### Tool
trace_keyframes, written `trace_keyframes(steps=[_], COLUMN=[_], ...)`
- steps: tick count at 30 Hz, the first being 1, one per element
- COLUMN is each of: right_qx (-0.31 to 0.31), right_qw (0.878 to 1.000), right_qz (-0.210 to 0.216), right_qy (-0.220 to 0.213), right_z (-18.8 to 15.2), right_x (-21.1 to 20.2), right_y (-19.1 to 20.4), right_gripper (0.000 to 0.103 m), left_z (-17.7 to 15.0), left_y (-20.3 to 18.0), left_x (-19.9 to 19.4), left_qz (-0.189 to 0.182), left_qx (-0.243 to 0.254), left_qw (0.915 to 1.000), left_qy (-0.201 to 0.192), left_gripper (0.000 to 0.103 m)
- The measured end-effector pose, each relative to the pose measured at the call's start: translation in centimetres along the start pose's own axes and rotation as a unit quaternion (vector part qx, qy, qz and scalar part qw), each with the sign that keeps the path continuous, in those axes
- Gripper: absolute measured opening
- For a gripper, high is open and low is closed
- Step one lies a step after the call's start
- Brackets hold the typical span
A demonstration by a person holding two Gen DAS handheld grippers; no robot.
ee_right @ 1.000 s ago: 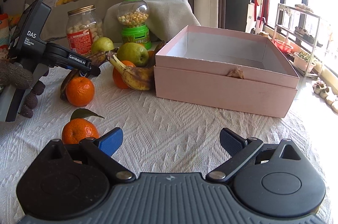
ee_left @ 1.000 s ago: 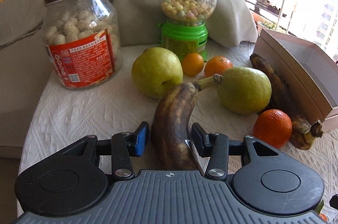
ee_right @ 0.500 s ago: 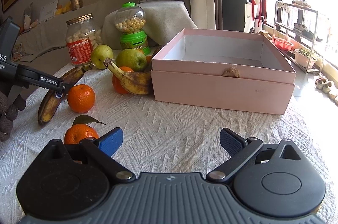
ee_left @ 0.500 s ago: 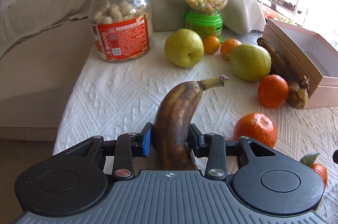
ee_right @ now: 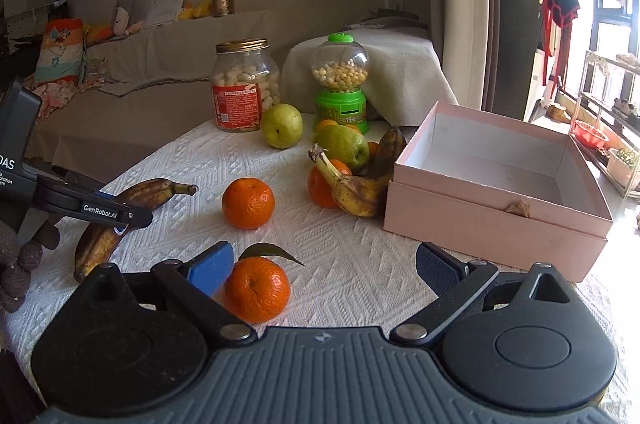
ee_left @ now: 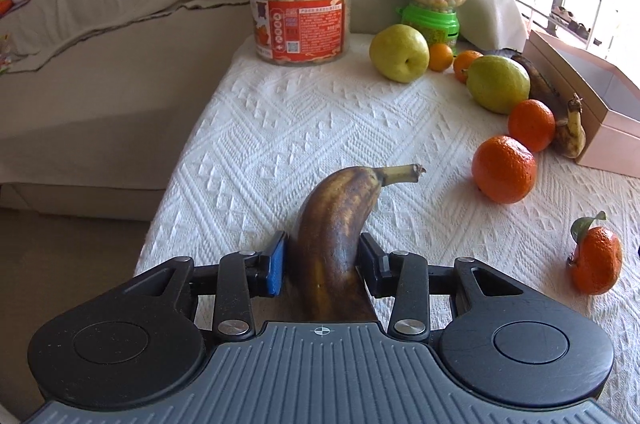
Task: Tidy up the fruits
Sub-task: 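Grasp the dark brown banana with the left gripper and lift it, then grasp the leafy tangerine with the right gripper while the left gripper holds the banana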
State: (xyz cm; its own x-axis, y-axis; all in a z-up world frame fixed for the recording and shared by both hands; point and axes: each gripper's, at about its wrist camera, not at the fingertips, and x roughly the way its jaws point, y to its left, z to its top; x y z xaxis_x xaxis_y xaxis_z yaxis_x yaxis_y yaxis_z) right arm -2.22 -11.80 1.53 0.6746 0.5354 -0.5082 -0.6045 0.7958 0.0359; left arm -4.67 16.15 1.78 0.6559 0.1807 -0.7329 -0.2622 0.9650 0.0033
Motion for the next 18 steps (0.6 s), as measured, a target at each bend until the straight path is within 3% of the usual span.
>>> trace_keyframes(steps=[5,9,14,18], right_qx=[-0.039,-0.019,-0.009,0.011], right_qw=[0.998,0.999,0.996,0.992], right_qz=[-0.007,-0.018,-0.080,-0.119], right_qy=[0.041,0.047,0.031,0.046], right_z=[-0.2,-0.5,-0.5,-1.3], right_x=[2.3,2.1,0.6,0.2], right_y=[2.0,0.9,-1.6,-4.0], right_gripper=[0.097,0.096,0.096,0.096], left_z=[-0.2,-0.2,-0.1,-0.4], left_y=[0.2,-0.1,-0.2,-0.1], left_x=[-0.1,-0.2,-0.4,-0.3], left_qz=[-0.010,-0.005,-0.011,-0.012], left_qx=[-0.007,-0.008,-0.012,-0.012], left_qw=[0.9999,1.0000,0.9999,0.9998], left_qy=[-0.004,-0.002,-0.002,-0.006], left_gripper=[0.043,0.043,0.043,0.043])
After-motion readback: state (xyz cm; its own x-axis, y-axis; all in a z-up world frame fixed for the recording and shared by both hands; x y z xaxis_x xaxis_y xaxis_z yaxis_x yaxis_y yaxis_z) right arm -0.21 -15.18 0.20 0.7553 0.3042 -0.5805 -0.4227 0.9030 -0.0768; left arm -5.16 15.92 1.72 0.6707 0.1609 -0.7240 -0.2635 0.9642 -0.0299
